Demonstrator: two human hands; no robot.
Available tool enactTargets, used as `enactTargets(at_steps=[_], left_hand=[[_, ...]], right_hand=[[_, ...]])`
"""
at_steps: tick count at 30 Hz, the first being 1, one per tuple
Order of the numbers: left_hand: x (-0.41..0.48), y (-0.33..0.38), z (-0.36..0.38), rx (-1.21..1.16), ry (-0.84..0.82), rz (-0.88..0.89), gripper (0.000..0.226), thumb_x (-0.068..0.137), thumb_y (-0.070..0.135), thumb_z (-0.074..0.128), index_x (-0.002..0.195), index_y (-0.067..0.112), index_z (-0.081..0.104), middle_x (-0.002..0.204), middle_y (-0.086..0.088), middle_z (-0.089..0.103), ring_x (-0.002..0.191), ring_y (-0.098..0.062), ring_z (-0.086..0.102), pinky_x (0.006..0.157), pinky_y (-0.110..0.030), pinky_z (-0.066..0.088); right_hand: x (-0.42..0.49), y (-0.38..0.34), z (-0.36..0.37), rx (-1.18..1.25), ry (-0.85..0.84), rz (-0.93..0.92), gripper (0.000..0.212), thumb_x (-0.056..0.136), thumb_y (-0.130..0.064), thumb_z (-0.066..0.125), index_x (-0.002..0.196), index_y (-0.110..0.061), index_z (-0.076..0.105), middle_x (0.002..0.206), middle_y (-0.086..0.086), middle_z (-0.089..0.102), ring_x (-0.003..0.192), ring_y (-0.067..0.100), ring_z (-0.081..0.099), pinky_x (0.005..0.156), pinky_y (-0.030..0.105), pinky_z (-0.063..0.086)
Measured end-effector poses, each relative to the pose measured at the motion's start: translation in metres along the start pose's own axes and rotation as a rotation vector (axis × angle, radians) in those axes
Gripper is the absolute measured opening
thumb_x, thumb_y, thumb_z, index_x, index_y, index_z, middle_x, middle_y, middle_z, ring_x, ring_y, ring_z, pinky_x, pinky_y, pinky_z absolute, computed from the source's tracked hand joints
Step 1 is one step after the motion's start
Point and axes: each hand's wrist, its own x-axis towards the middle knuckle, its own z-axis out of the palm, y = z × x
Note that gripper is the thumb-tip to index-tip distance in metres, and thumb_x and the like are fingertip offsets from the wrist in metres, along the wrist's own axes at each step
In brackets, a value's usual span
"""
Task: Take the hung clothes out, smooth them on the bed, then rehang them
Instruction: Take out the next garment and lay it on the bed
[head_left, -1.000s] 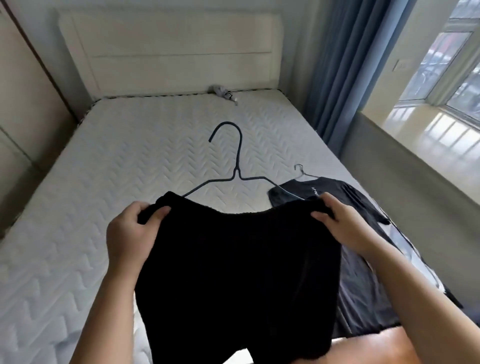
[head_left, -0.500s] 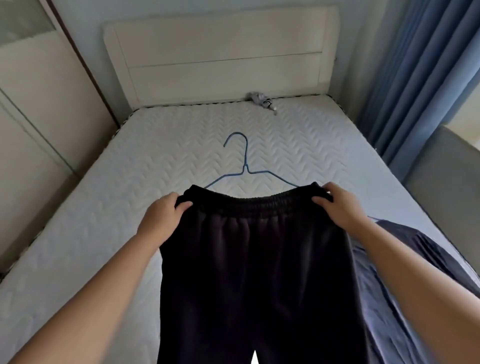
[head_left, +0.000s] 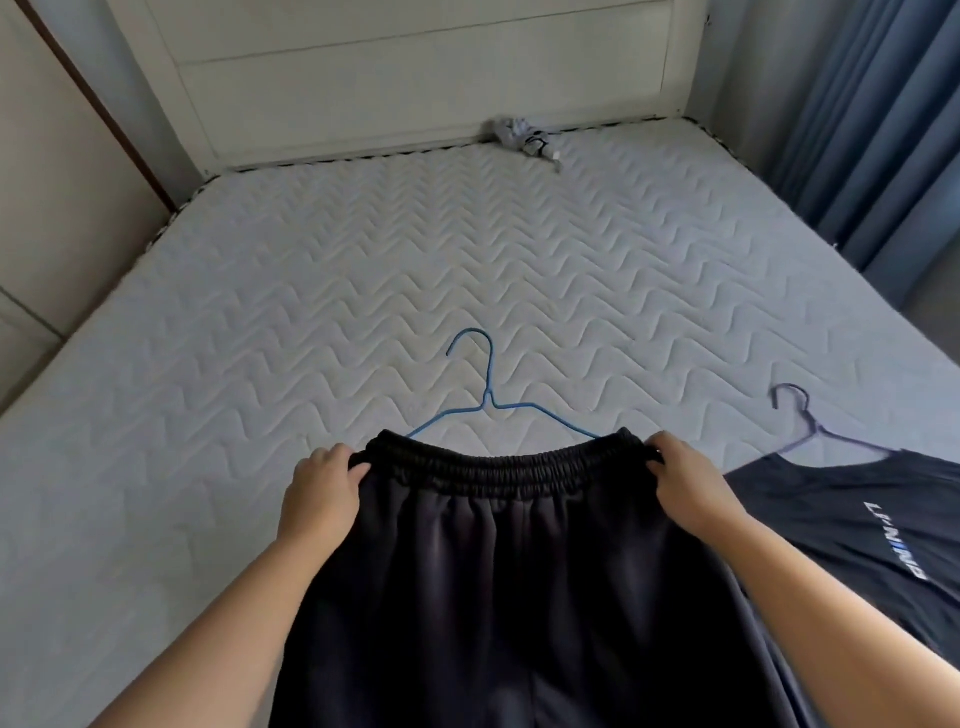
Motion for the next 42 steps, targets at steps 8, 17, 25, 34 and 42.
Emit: enactTargets(at_steps=[8,17,25,34,42], left_hand=[[0.052,-0.030,0.124,-0.019,-0.116,-0.095,0.028,0.094,0.032,0.041,0.094,0.004,0.047,0.095,-0.016,0.052,0.090,-0.037,0.054,0.074,-0.043,0.045],[0.053,-0.062,0.197,-0.145,0.054,-0.154,0.025,0.087,0.025,0.056,0.075,0.005,0.050,0.072,-0.007,0.051,0.070,-0.034,0.054,0.059,-0.036,0.039],[0.048,-0.056,0.171,-0.216,-0.233,-0.332,0.033,0.088,0.032,0.054,0.113,0.010,0.053,0.111,-0.013,0.062,0.103,-0.035,0.056,0.083,-0.037,0.044],[-0.105,-0.025,0.080,-0.351,-0.170,-0.547,0.055,0.083,0.027,0.064,0.129,0.004,0.045,0.131,-0.015,0.051,0.122,-0.031,0.047,0.098,-0.041,0.040],[-0.271,-0.036,0.018,-0.680,-0.084,-0.676,0.025,0.086,0.010,0.060,0.109,0.006,0.053,0.109,-0.004,0.058,0.100,-0.021,0.055,0.087,-0.031,0.041]], right_hand=[[0.073,0.057,0.094,-0.088,-0.099,0.088,0.013,0.090,-0.003,0.040,0.097,-0.010,0.049,0.107,0.015,0.061,0.097,0.029,0.057,0.078,0.036,0.044],[0.085,0.082,0.130,-0.121,0.059,0.160,0.020,0.092,-0.030,0.046,0.109,-0.023,0.056,0.110,0.001,0.068,0.104,0.027,0.061,0.070,0.031,0.035],[0.073,0.065,0.115,0.020,-0.135,0.236,0.030,0.094,-0.023,0.045,0.121,-0.014,0.049,0.124,0.008,0.059,0.116,0.026,0.053,0.085,0.032,0.038],[-0.064,0.041,0.087,-0.066,-0.109,0.272,0.051,0.090,-0.018,0.048,0.139,-0.014,0.035,0.142,0.009,0.039,0.128,0.029,0.036,0.102,0.040,0.036],[-0.233,0.051,0.071,0.182,-0.160,0.385,0.044,0.089,-0.005,0.045,0.134,-0.008,0.043,0.135,0.012,0.048,0.127,0.027,0.043,0.102,0.035,0.034]])
